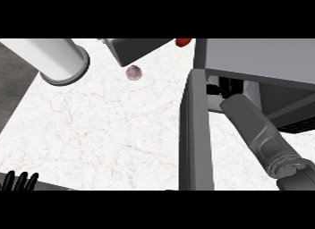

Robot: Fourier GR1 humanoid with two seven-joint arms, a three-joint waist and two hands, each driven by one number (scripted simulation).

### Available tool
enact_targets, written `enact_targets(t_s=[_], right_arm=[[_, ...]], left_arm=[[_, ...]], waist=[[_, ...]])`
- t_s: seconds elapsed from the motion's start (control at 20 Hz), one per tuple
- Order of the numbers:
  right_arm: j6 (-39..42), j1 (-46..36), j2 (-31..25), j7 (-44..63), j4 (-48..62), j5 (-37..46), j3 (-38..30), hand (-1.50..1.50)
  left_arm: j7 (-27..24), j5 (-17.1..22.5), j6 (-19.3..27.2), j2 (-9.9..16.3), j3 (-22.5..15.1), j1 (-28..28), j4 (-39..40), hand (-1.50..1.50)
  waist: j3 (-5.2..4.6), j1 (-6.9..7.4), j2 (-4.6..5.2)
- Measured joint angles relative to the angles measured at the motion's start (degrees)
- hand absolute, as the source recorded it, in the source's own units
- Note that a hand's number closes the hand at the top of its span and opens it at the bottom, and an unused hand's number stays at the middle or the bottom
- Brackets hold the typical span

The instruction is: Pick up the milk, place it into the microwave and close the microwave

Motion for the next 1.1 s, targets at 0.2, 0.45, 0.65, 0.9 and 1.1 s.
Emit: enact_targets(t_s=[0.2,0.45,0.65,0.9,1.1], right_arm=[[3.6,0.7,0.4,-2.4,-1.8,-1.9,-2.1,-1.5],[8.4,3.1,1.5,-6.6,-3.8,-5.0,-5.5,-1.5],[14.5,5.4,2.2,-10.5,-5.4,-8.3,-8.8,-1.5],[22.7,8.9,3.2,-15.6,-6.3,-11.7,-11.9,-1.5],[26.8,11.8,4.0,-19.4,-6.5,-13.2,-13.5,-1.5]], left_arm=[[0.0,-0.1,0.1,-0.3,-0.2,0.1,-0.4,-1.5],[-0.6,0.0,-0.6,0.1,0.1,1.1,-0.4,-1.5],[-0.9,0.4,-0.9,0.3,0.6,2.1,-1.0,-1.5],[-1.2,0.1,-0.8,-0.3,0.3,2.9,-1.3,-1.5],[-0.1,-0.8,0.4,-1.0,-0.4,3.8,-2.7,-1.5]], waist=[[0.06,-1.12,0.05],[0.03,-2.56,-0.31],[0.02,-3.67,-0.88],[-0.02,-4.97,-1.84],[-0.05,-5.85,-2.39]])
